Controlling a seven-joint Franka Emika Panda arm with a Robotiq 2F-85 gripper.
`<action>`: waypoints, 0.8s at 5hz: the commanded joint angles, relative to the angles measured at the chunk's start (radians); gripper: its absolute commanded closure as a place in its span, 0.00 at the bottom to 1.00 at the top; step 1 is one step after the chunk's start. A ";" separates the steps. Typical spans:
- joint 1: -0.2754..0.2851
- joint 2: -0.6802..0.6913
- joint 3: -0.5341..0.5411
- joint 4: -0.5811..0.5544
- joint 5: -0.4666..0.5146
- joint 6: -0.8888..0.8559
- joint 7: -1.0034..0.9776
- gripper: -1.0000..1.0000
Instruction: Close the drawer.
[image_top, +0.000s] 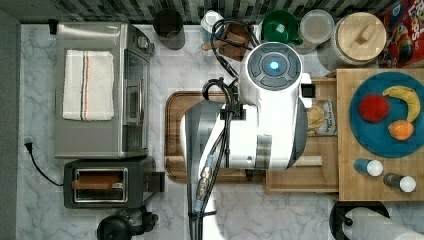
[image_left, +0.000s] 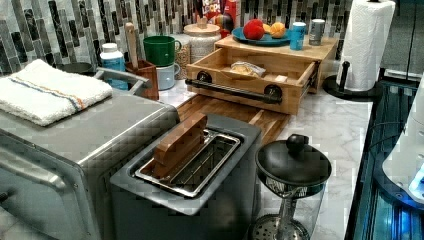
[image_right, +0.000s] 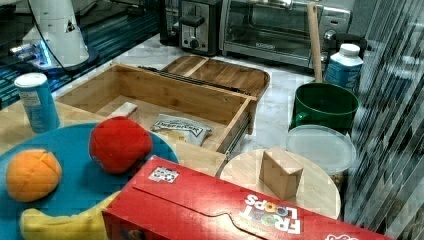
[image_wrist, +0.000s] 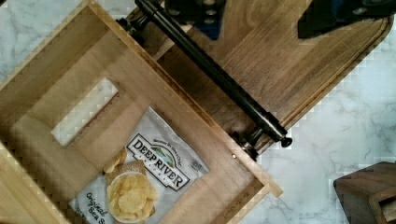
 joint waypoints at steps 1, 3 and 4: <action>-0.005 0.001 0.001 0.000 -0.001 0.001 -0.014 1.00; 0.015 -0.048 0.013 -0.107 -0.048 0.117 -0.204 0.00; 0.025 -0.062 0.042 -0.153 -0.018 0.155 -0.325 0.00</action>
